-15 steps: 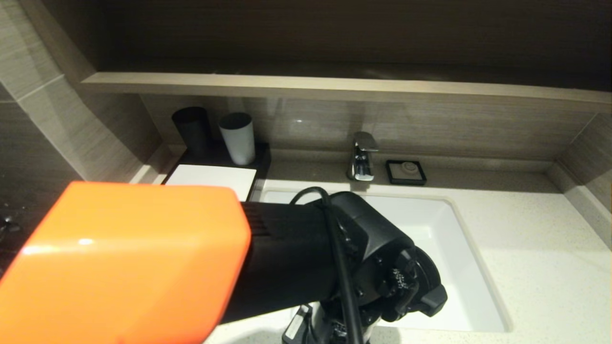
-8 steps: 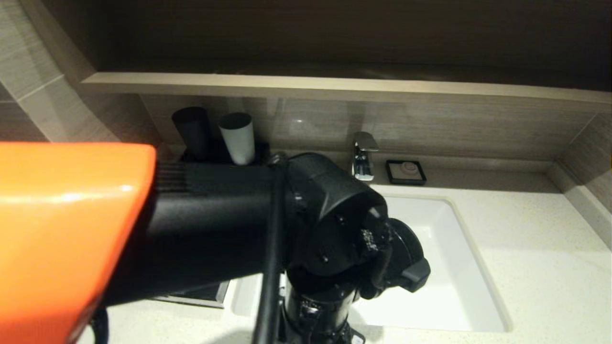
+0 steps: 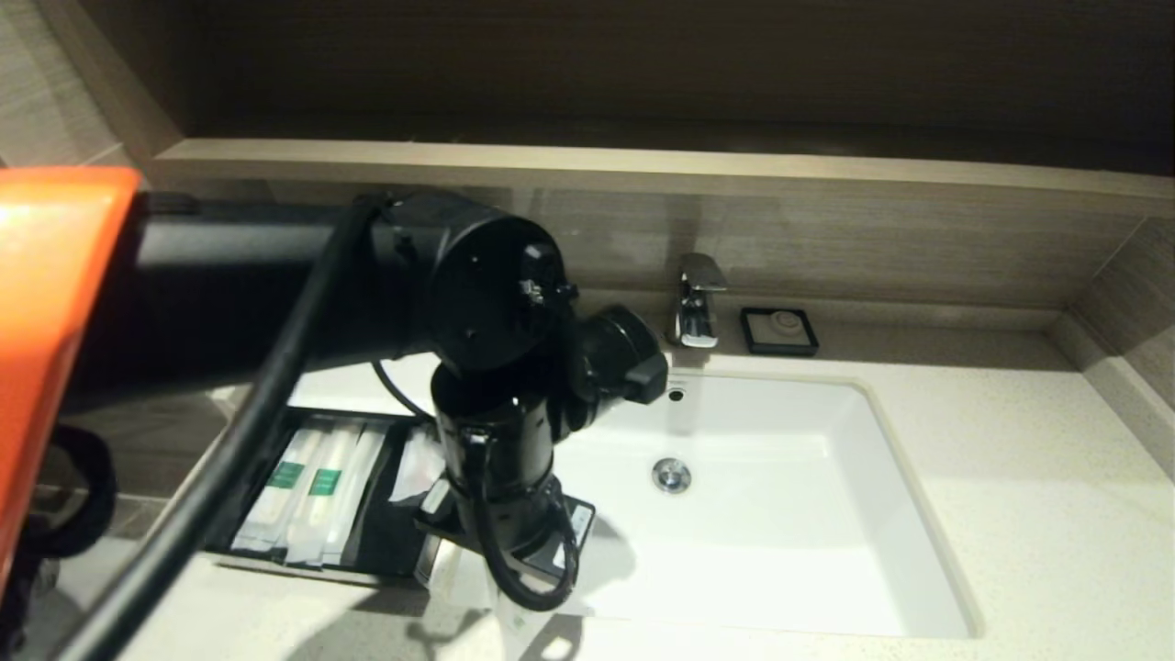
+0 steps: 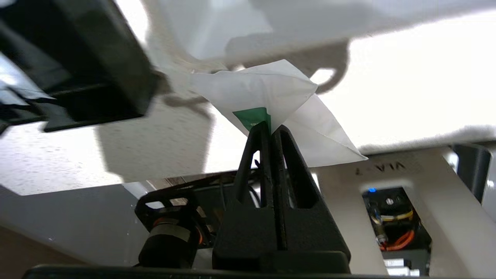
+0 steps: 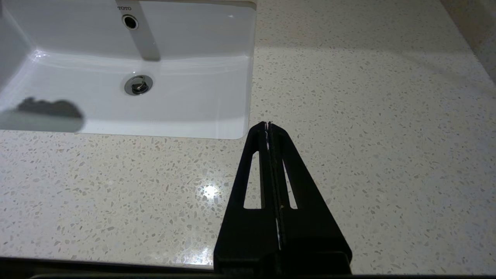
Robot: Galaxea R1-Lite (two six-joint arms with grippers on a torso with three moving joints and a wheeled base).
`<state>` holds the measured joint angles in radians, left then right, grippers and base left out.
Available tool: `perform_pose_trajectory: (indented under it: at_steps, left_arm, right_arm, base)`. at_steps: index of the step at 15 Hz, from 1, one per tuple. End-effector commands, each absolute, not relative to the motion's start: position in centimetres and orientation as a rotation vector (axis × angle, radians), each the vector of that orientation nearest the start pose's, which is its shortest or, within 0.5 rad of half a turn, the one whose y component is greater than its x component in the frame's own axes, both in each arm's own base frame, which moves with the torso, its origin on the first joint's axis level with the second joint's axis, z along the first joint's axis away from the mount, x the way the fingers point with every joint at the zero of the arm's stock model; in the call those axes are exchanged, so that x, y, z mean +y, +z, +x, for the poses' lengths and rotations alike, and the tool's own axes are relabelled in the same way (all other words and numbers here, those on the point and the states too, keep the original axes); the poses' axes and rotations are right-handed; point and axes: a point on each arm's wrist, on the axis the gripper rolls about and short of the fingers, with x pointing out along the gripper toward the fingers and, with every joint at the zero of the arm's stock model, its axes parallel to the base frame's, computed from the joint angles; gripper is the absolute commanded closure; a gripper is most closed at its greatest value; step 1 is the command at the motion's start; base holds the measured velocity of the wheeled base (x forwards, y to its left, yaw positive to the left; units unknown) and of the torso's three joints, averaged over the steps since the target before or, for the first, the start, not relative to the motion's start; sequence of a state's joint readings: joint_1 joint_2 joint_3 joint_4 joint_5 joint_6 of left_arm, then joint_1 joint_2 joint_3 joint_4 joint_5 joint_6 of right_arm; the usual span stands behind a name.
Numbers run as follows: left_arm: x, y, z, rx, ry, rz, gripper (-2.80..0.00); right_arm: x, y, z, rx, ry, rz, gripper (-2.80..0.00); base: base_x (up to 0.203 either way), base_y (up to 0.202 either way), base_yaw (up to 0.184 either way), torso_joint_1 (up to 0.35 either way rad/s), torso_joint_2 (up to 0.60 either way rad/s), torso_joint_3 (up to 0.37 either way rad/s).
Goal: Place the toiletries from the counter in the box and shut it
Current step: Place the bathroom toiletry into the drawer
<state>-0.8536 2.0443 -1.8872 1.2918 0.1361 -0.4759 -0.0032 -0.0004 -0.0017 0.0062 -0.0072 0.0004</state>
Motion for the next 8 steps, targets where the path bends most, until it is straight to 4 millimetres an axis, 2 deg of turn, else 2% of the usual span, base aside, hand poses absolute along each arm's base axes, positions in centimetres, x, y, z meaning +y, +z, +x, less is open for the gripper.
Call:
perform_pose_trajectory:
  at_steps: [1,5,8]
  left_arm:
    - [-22.8,21.6,24.1,1.361,-0.179,0.265,0.00]
    - [-19.7,22.6,26.9,1.329,-0.092,0.179,0.00]
    - [-17.9,23.4,27.7,1.302,-0.066,0.138,0.00]
  right_arm:
    - [0.0,7.5,-2.3,0.003,-0.011,0.000,0.00]
    - [0.0,7.5,-2.3,0.003,-0.011,0.000,0.00]
    - [0.0,7.5,-2.3,0.003,-0.011,0.000,0.00]
  base:
    - [0.000,0.000,0.000,0.000,0.00,0.000]
    - [0.000,0.000,0.000,0.000,0.00,0.000]
    - [0.000,0.000,0.000,0.000,0.00,0.000]
